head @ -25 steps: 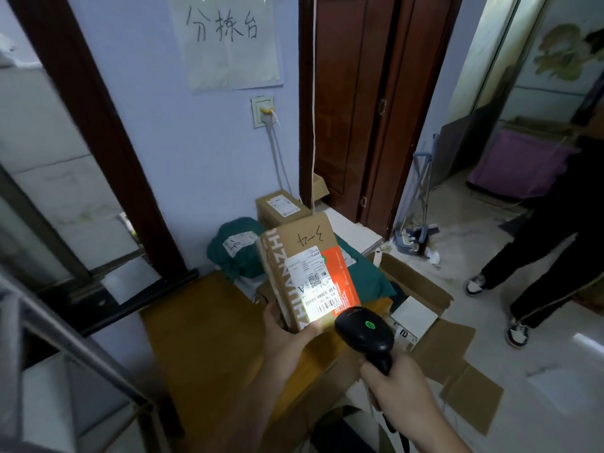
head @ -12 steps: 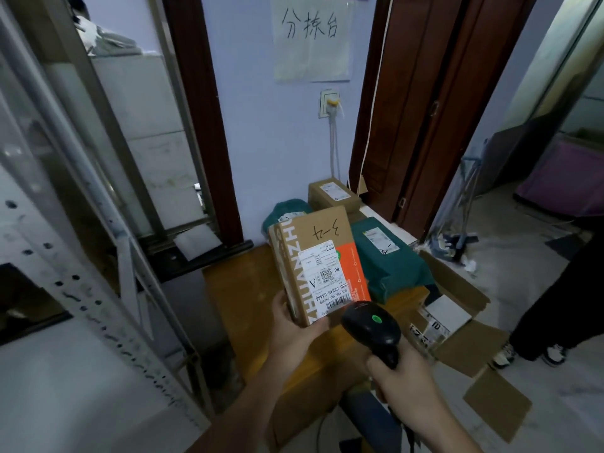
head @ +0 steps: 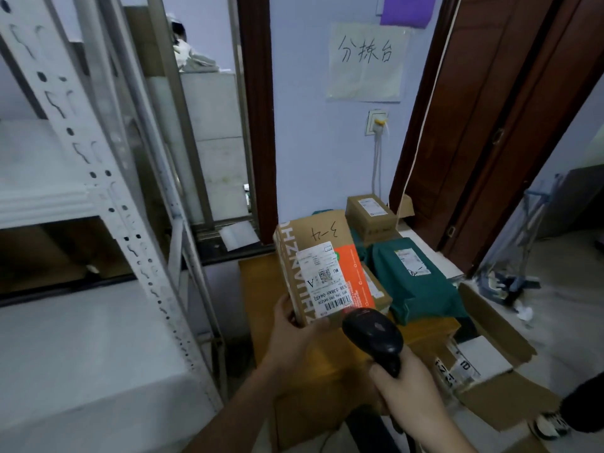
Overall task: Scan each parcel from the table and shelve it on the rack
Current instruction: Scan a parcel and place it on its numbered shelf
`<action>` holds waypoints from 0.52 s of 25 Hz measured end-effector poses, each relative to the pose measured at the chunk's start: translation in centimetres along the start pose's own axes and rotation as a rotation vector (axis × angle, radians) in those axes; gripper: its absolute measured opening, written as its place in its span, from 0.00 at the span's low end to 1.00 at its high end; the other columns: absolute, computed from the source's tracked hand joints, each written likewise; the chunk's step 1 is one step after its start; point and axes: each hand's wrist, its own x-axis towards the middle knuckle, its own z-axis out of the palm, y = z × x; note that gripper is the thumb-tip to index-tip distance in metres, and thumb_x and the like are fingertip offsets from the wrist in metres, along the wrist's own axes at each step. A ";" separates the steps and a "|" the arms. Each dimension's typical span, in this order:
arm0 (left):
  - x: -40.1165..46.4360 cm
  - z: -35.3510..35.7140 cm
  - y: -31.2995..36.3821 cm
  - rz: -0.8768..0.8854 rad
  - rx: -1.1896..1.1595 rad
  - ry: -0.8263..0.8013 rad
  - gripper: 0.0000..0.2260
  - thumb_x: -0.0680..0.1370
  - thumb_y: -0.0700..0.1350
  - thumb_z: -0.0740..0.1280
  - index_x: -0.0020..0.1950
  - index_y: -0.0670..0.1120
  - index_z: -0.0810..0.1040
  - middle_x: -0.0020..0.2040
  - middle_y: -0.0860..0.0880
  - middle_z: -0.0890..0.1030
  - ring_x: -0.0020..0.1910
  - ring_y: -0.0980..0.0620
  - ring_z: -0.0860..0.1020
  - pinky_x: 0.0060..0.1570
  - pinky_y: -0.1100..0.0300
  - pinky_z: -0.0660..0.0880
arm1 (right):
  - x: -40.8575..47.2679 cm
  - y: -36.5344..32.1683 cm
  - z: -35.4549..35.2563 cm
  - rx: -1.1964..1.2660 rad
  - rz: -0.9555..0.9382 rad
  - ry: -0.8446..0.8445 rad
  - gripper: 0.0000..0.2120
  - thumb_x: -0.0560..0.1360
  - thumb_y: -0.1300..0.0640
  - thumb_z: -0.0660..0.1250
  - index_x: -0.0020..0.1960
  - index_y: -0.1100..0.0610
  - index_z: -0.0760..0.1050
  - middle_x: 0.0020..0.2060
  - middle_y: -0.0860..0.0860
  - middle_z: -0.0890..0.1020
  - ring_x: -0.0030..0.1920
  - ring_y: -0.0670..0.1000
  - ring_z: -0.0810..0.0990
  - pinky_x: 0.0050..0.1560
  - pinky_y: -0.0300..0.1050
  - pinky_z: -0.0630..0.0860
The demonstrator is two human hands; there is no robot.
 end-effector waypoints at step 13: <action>-15.2 -12.0 -2.2 -0.094 -0.091 0.232 0.36 0.69 0.49 0.81 0.74 0.53 0.68 0.62 0.52 0.86 0.59 0.54 0.85 0.52 0.63 0.81 | -3.9 -2.7 5.6 -0.083 -0.220 -0.527 0.04 0.76 0.60 0.71 0.45 0.53 0.77 0.22 0.51 0.77 0.25 0.48 0.77 0.36 0.44 0.76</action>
